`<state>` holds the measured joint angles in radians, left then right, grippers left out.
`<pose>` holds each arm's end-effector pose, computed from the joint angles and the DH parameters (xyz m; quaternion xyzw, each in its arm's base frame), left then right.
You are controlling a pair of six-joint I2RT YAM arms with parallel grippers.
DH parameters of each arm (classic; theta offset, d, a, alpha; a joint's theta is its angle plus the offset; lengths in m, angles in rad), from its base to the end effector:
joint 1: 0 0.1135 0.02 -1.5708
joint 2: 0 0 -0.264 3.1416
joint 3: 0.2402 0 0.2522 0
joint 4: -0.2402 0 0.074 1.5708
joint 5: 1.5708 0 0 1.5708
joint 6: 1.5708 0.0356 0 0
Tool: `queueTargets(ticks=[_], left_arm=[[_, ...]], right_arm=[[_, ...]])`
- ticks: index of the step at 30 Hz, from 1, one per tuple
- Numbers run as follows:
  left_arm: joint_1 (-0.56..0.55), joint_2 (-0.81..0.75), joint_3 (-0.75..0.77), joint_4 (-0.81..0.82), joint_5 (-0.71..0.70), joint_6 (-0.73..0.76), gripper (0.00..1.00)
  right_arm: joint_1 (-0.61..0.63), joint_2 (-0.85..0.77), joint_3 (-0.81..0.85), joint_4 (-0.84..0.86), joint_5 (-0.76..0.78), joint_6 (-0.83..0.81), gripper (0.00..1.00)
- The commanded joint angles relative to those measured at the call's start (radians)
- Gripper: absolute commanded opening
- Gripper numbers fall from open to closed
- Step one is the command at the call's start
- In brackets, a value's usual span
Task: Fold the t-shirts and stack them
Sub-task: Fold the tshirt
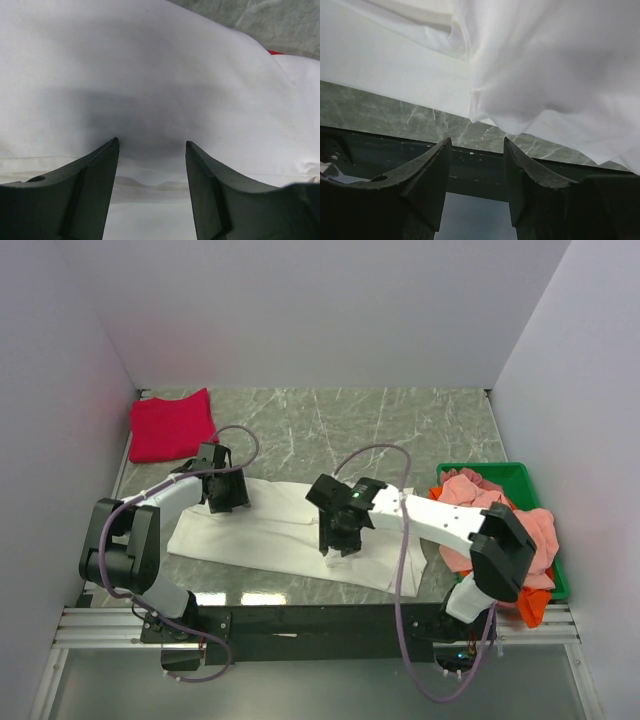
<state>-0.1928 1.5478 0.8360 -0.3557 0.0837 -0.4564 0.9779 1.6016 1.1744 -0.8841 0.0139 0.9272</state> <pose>0.2854 -0.0588 0.1670 -0.1168 0.9606 -0.1178 0.2229 0.1703 0.2519 0.2246 -0.0242 0.9913 0.1014 0.0806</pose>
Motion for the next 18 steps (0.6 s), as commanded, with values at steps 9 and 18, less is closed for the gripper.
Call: queueTargets(ticks=[9,18], left_arm=[[0.016,0.051,0.043,0.038,-0.051,0.012,0.62],[0.078,0.124,0.064,0.015,-0.081,0.007,0.62]], right_arm=[[-0.298,-0.184,-0.258,0.192,0.011,-0.062,0.54],[-0.403,-0.037,-0.335,0.272,-0.035,-0.146,0.54]])
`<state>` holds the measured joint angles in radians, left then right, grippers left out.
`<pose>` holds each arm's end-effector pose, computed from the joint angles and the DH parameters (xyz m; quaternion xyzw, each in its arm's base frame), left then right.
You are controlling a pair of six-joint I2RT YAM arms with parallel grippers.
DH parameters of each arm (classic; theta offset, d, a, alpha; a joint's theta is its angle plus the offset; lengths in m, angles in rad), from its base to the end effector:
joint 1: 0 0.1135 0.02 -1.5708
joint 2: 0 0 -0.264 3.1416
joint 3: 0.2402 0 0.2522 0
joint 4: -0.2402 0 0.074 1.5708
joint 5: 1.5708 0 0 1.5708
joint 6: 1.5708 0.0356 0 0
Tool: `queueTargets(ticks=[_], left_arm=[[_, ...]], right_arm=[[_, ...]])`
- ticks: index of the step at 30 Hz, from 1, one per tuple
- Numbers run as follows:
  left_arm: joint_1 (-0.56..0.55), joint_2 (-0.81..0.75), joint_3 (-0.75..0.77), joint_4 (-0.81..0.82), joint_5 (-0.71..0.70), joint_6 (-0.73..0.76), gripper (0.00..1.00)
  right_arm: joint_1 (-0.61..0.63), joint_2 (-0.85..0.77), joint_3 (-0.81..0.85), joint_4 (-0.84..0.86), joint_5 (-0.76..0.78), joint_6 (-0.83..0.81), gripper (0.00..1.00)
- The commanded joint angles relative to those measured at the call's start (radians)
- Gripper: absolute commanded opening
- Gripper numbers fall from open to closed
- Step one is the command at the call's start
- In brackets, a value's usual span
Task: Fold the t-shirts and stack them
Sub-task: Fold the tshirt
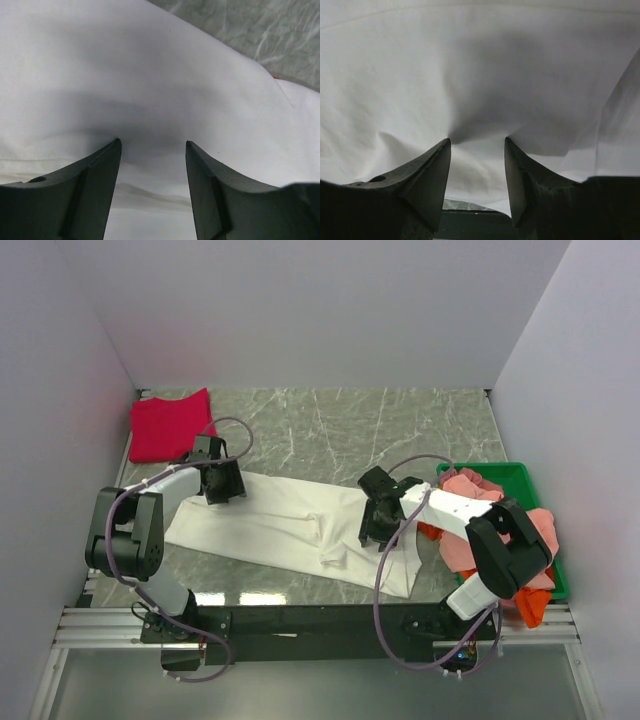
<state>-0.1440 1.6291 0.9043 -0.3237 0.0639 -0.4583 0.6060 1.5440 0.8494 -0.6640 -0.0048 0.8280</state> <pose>0.3096 -0.0472 0.1646 -0.1430 0.9550 -0.1060 0.2373 0.2158 0.1497 0.1596 0.1099 0.9883 0.0714 0.0783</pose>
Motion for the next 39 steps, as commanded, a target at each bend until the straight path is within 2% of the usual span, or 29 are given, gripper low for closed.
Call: queueTargets(ticks=[1,5,11,19,30,35,39], left_arm=[[0.035,0.048,-0.004,-0.021,-0.061,0.006,0.62],[0.072,0.032,-0.019,-0.051,-0.093,-0.014,0.62],[0.121,-0.015,-0.036,-0.084,-0.118,-0.040,0.62],[0.121,-0.067,-0.019,-0.115,-0.131,-0.054,0.63],[0.121,-0.160,0.067,-0.118,-0.032,-0.037,0.63],[0.121,-0.120,0.067,-0.048,0.034,-0.074,0.62],[0.119,-0.075,0.019,0.037,0.124,-0.128,0.62]], right_arm=[[-0.043,0.042,-0.013,0.052,-0.020,-0.064,0.54],[-0.107,0.099,0.008,0.043,-0.020,-0.121,0.54],[-0.206,0.234,0.174,-0.009,-0.008,-0.236,0.54],[-0.319,0.439,0.519,-0.132,0.028,-0.352,0.54],[-0.361,0.741,1.071,-0.311,0.037,-0.425,0.54],[-0.359,0.760,1.198,-0.329,0.008,-0.452,0.53],[-0.353,0.649,1.144,-0.266,-0.018,-0.471,0.53]])
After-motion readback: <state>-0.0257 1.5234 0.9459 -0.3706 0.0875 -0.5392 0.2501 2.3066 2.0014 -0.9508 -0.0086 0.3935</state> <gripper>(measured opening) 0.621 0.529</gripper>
